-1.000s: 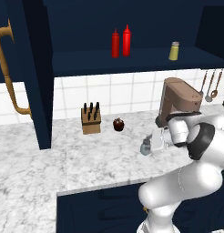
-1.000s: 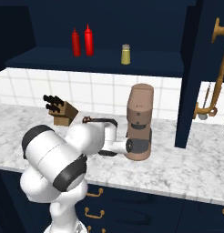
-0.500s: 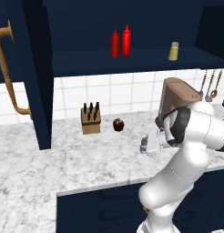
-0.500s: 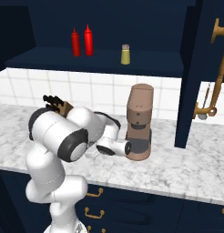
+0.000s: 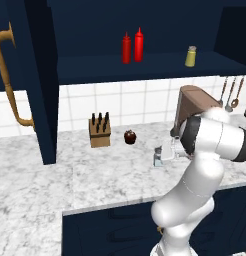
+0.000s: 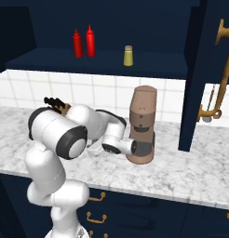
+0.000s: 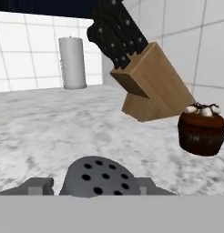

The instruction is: Put the shaker and condiment bottle from the counter next to their counterparts in the cabinet.

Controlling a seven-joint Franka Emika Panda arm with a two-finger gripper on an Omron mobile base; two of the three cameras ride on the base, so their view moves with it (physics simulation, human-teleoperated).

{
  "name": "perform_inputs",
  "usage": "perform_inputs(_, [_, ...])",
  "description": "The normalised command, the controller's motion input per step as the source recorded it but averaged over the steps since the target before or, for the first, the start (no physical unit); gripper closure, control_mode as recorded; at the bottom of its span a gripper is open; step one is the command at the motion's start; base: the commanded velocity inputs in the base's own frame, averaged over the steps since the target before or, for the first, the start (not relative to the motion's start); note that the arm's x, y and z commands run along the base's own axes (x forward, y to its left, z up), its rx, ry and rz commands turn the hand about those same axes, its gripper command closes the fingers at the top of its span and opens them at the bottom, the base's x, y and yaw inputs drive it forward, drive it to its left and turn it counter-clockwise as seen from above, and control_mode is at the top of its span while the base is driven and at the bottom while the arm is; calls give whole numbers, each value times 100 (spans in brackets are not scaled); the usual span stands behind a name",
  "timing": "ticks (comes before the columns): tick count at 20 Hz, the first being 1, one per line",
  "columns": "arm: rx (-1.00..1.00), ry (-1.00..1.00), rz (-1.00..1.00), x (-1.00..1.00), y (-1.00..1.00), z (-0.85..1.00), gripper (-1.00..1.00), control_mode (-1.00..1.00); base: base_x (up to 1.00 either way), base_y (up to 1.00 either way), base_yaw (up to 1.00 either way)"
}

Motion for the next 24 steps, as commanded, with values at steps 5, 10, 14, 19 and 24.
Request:
perform_inputs(5, [0,0,0,-7,0,61,100,-100,0,0,0])
perform_inputs(10, [0,-6,0,-53,0,57,100,-100,0,0,0])
perform_inputs(14, [0,-5,0,-59,0,63,100,-100,0,0,0])
perform_inputs(19, [0,-3,-7,-45,0,67,100,-100,0,0,0])
perform_inputs(24, [0,-4,-27,-8,0,77,100,-100,0,0,0])
